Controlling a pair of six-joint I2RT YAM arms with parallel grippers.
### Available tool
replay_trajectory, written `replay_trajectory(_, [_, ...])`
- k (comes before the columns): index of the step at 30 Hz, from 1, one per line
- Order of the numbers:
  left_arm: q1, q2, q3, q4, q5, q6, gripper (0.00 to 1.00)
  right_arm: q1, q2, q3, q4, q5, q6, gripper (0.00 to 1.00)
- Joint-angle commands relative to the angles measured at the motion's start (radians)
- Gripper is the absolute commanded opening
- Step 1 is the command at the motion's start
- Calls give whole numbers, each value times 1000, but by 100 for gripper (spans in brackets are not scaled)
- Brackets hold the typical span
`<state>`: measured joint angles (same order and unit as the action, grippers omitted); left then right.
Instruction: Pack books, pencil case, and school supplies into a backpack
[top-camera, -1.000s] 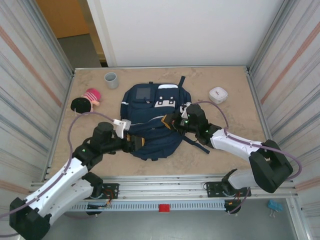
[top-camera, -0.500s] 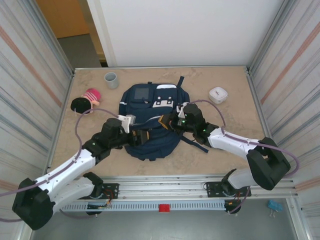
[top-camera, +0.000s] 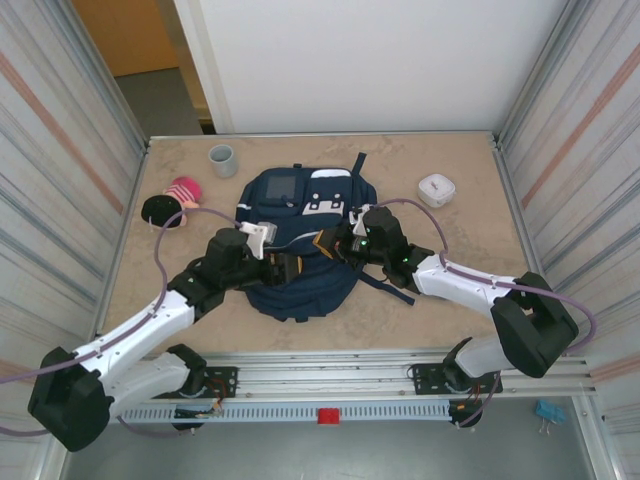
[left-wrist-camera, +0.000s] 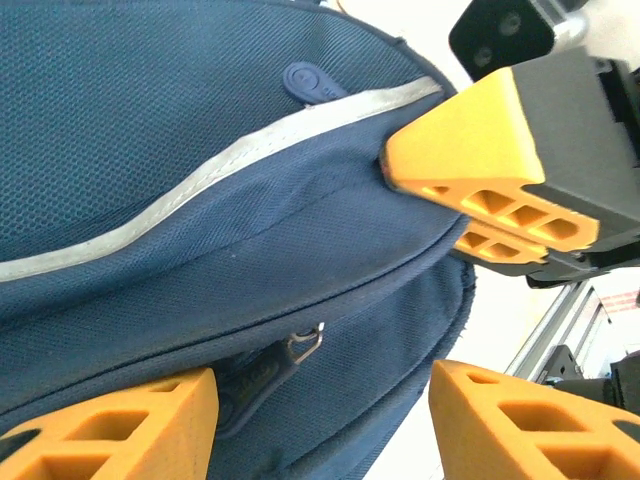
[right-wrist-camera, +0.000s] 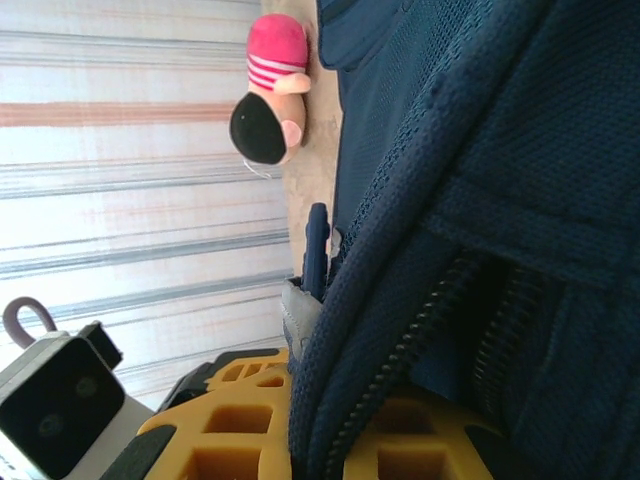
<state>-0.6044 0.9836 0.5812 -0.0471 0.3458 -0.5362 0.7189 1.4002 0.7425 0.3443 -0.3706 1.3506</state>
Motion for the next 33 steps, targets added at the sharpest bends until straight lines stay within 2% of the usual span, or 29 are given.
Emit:
replay_trajectory(1, [-3, -17, -3, 38, -11, 33, 58, 23, 8, 46, 60, -70, -29, 0])
replay_trajectory(8, [-5, 32, -5, 75, 9, 34, 56, 23, 2, 45, 67, -78, -28, 0])
replay_trajectory(12, [-6, 58, 14, 15, -34, 78, 58, 22, -6, 42, 66, -77, -31, 0])
replay_trajectory(16, [-9, 88, 23, -3, -31, 128, 55, 22, -10, 44, 66, -79, -32, 0])
replay_trajectory(21, [-17, 134, 55, -29, -42, 164, 44, 18, -18, 44, 65, -80, -33, 0])
replay_trajectory(24, [-17, 143, 65, -41, -73, 169, 32, 15, -25, 47, 56, -80, -34, 0])
replay_trajectory(28, [-18, 133, 70, -78, -110, 177, 11, -1, -40, 46, 24, -87, -48, 0])
replay_trajectory(33, [-12, 65, 43, -190, -193, 167, 1, -97, -93, 28, -51, -126, -86, 0])
